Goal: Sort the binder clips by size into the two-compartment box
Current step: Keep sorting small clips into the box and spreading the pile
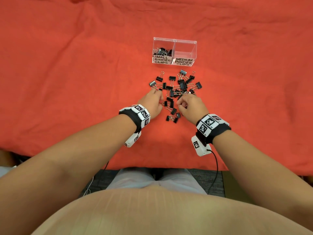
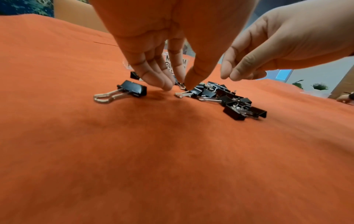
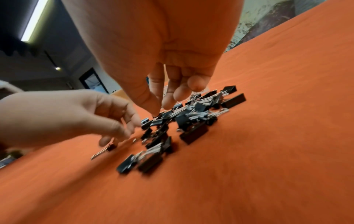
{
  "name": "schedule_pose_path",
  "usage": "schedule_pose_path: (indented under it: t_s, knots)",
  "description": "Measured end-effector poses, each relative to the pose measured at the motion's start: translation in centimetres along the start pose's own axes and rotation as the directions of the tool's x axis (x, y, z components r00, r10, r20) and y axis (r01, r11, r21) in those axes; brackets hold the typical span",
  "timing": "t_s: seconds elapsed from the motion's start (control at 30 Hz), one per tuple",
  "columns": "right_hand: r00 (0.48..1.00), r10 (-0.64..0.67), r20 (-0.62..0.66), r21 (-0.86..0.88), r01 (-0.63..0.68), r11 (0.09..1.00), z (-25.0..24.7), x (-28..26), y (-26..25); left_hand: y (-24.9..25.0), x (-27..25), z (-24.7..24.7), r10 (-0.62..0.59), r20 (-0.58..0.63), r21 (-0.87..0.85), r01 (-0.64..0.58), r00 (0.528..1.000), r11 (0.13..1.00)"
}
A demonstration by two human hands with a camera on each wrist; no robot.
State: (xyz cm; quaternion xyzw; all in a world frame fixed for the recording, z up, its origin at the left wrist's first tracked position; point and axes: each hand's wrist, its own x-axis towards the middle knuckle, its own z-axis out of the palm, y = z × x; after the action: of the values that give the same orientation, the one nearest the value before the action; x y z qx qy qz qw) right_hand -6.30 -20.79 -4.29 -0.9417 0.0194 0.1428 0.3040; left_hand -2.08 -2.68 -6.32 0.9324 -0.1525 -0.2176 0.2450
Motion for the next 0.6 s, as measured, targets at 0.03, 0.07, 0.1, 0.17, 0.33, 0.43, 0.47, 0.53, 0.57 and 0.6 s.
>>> schedule_pose_path:
  t_s: [0.03, 0.07, 0.1, 0.17, 0.33, 0.43, 0.47, 0.53, 0.57, 0.6]
  knots:
    - [1.000, -0.024, 0.016, -0.011, 0.024, 1.000, 0.2, -0.2, -0.2, 0.2, -0.1, 0.0, 0.021, -0.002, 0.001, -0.021, 1.000, 1.000]
    - [0.998, -0.053, 0.041, -0.027, 0.054, 0.998, 0.6, -0.4, -0.3, 0.4, -0.1, 0.1, 0.048, 0.007, 0.011, -0.048, 0.999, 0.999]
    - [0.994, -0.078, 0.077, -0.049, 0.082, 0.995, 0.9, -0.7, -0.5, 0.6, -0.1, 0.2, 0.069, 0.021, 0.030, -0.069, 0.997, 0.997]
    - [0.982, -0.112, 0.152, -0.101, 0.128, 0.987, 1.9, -1.2, -0.9, 0.8, 0.0, 0.6, 0.085, 0.049, 0.086, -0.089, 0.995, 0.992]
    - [0.967, -0.111, 0.229, -0.235, 0.165, 0.958, 3.7, -1.5, -1.3, 0.9, 0.5, 0.5, 0.083, 0.029, 0.124, -0.086, 0.996, 0.989]
    - [0.971, -0.123, 0.207, -0.173, 0.160, 0.972, 3.7, -1.0, -1.3, 0.7, 0.7, 0.1, 0.086, 0.002, 0.136, -0.085, 0.996, 0.987]
    - [0.976, -0.125, 0.180, -0.110, 0.146, 0.983, 3.7, -0.9, -1.3, 0.6, 0.7, 0.0, 0.082, -0.017, 0.110, -0.079, 0.997, 0.991]
    - [0.991, -0.100, 0.092, 0.056, 0.095, 0.994, 3.2, -0.6, -1.5, 0.4, 0.6, -0.4, 0.020, -0.073, -0.014, -0.021, 0.997, 1.000]
    - [0.997, -0.068, 0.048, 0.132, 0.061, 0.989, 2.8, -0.5, -1.7, 0.2, 0.6, -0.5, -0.046, -0.105, -0.109, 0.034, 0.993, 0.993]
    - [1.000, -0.020, 0.018, 0.192, 0.016, 0.981, 2.4, -0.3, -1.7, 0.1, 0.6, -0.6, -0.123, -0.128, -0.210, 0.094, 0.984, 0.973]
